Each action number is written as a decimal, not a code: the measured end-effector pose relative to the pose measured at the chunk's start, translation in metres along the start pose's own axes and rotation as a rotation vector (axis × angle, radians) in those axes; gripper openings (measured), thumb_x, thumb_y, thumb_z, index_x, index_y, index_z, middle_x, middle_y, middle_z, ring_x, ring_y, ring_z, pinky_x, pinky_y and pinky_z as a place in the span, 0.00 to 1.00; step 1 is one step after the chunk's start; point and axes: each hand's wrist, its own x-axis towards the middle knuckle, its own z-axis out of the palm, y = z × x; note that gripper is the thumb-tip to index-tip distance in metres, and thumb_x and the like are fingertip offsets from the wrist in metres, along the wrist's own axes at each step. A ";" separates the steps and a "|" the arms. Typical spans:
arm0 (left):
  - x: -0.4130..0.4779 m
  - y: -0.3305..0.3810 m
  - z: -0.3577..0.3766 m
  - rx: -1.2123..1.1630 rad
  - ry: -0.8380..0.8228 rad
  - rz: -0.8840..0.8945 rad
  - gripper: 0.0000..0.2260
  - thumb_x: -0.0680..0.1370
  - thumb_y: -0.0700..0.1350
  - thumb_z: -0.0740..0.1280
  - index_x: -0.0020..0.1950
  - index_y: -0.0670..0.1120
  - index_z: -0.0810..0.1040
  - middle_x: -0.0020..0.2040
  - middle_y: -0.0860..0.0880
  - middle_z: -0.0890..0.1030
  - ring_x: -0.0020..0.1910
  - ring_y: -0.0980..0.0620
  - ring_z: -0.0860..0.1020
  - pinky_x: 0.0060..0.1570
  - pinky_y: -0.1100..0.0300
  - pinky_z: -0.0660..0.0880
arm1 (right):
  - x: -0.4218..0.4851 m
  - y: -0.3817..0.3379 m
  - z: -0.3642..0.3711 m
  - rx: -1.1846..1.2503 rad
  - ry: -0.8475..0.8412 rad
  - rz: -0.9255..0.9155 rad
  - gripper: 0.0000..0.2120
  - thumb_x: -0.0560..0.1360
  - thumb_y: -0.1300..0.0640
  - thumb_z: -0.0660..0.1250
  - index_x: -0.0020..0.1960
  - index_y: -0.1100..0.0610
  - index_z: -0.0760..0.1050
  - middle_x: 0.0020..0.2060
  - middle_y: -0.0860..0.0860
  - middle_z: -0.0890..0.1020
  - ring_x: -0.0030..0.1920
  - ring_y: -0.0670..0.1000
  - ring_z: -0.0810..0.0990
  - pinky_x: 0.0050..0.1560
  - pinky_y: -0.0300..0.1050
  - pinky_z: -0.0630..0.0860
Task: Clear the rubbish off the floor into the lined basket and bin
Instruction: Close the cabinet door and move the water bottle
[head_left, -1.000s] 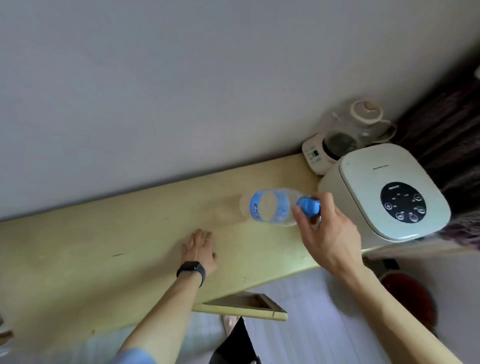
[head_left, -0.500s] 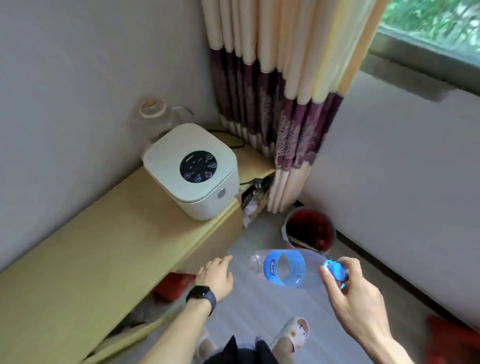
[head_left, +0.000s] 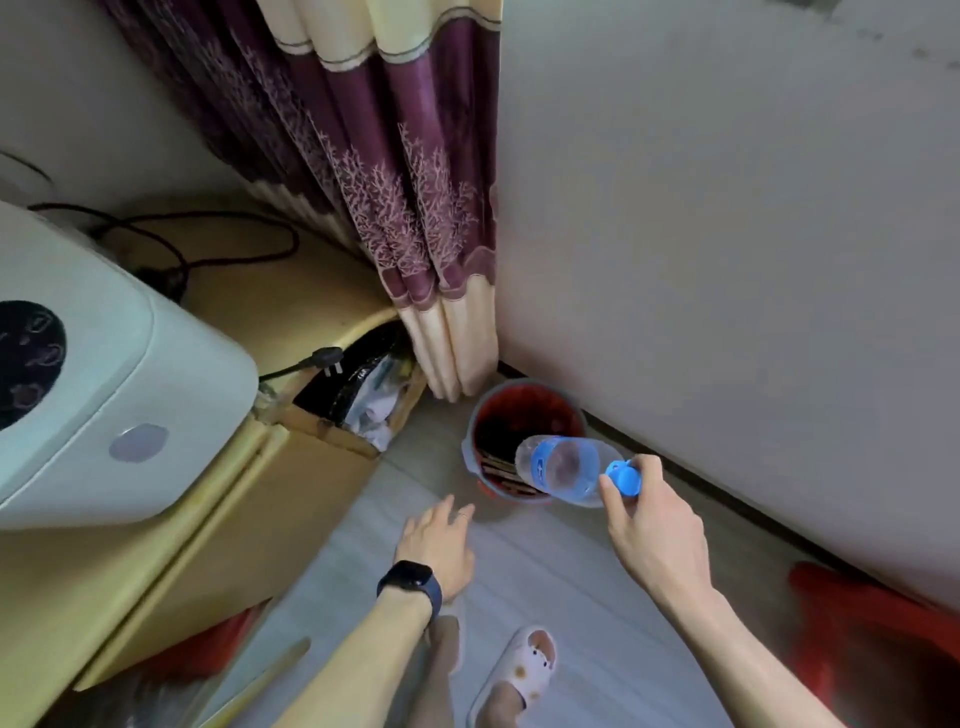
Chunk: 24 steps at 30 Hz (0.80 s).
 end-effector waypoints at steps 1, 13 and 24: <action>0.021 -0.005 0.004 0.015 -0.005 0.001 0.28 0.79 0.50 0.59 0.79 0.52 0.55 0.80 0.46 0.53 0.77 0.45 0.57 0.74 0.47 0.56 | 0.018 -0.001 0.013 -0.003 0.003 -0.008 0.11 0.78 0.38 0.57 0.51 0.42 0.59 0.39 0.45 0.81 0.36 0.58 0.77 0.35 0.49 0.71; 0.237 -0.053 0.077 0.087 0.022 0.054 0.33 0.80 0.53 0.59 0.80 0.47 0.46 0.81 0.48 0.44 0.79 0.48 0.49 0.74 0.43 0.54 | 0.174 -0.006 0.163 -0.326 -0.026 -0.160 0.19 0.80 0.45 0.61 0.63 0.56 0.65 0.49 0.60 0.81 0.45 0.67 0.80 0.36 0.50 0.66; 0.281 -0.078 0.122 0.148 0.038 0.118 0.41 0.80 0.64 0.54 0.79 0.44 0.34 0.79 0.49 0.35 0.79 0.53 0.41 0.76 0.45 0.47 | 0.264 -0.025 0.244 -0.510 -0.092 -0.172 0.16 0.82 0.54 0.60 0.66 0.61 0.71 0.53 0.62 0.82 0.51 0.65 0.81 0.36 0.47 0.67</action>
